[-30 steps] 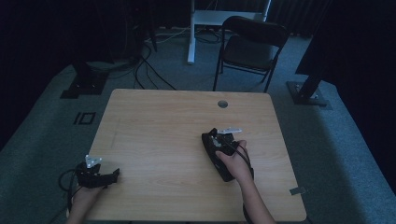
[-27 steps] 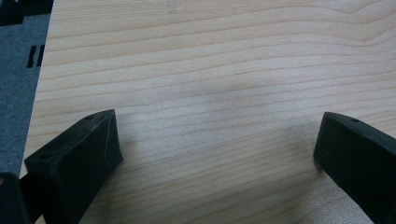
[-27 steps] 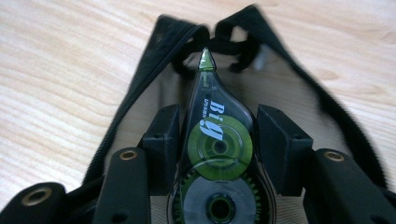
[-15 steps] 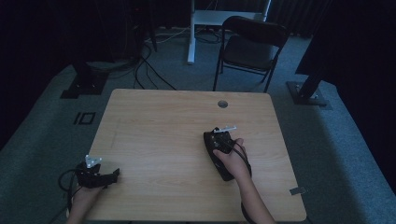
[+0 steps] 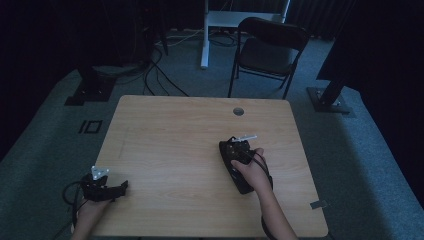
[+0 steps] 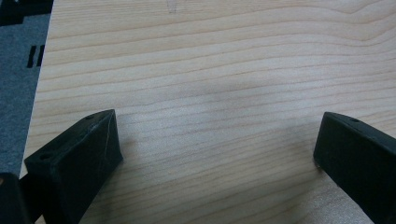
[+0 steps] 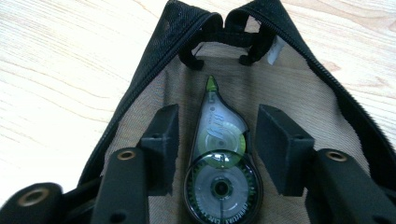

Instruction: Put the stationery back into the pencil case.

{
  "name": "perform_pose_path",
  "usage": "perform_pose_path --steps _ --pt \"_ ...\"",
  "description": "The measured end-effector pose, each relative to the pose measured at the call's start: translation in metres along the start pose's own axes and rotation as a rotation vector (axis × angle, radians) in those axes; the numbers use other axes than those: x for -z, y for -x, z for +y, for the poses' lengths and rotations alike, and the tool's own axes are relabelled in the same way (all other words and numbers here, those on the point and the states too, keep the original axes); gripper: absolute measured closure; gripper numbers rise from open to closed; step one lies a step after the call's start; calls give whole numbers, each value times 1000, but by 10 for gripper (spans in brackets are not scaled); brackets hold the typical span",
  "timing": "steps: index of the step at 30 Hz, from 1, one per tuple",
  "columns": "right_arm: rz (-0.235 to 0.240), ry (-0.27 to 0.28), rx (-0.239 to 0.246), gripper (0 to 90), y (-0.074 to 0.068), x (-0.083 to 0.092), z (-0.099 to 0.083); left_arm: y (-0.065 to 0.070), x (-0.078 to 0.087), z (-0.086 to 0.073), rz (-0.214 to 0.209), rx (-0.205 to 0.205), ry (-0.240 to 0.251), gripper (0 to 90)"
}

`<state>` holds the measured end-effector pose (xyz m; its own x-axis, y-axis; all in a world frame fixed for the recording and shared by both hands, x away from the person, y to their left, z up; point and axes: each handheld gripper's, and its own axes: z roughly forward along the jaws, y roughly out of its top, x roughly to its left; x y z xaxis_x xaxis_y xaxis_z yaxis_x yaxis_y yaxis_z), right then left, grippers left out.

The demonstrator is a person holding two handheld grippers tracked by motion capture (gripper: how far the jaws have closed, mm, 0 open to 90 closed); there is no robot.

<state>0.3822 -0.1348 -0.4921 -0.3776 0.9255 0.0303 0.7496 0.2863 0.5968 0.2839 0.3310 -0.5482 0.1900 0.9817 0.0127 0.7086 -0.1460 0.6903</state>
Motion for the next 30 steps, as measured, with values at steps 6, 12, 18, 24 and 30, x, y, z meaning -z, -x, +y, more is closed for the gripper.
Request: perform_pose_path --steps 6,12,18,24,30 --pt "15 37 -7 490 2 9 0 0 0 0 0 0 0 8" --pt "34 77 5 489 1 22 2 0 0 0 0 0 0 8" --pt "65 107 0 448 4 34 2 0 0 0 0 1 0 8" --pt "80 159 -17 425 10 47 -1 0 0 0 0 0 0 8" --pt "92 202 -30 401 18 58 -4 0 0 0 0 0 0 8"
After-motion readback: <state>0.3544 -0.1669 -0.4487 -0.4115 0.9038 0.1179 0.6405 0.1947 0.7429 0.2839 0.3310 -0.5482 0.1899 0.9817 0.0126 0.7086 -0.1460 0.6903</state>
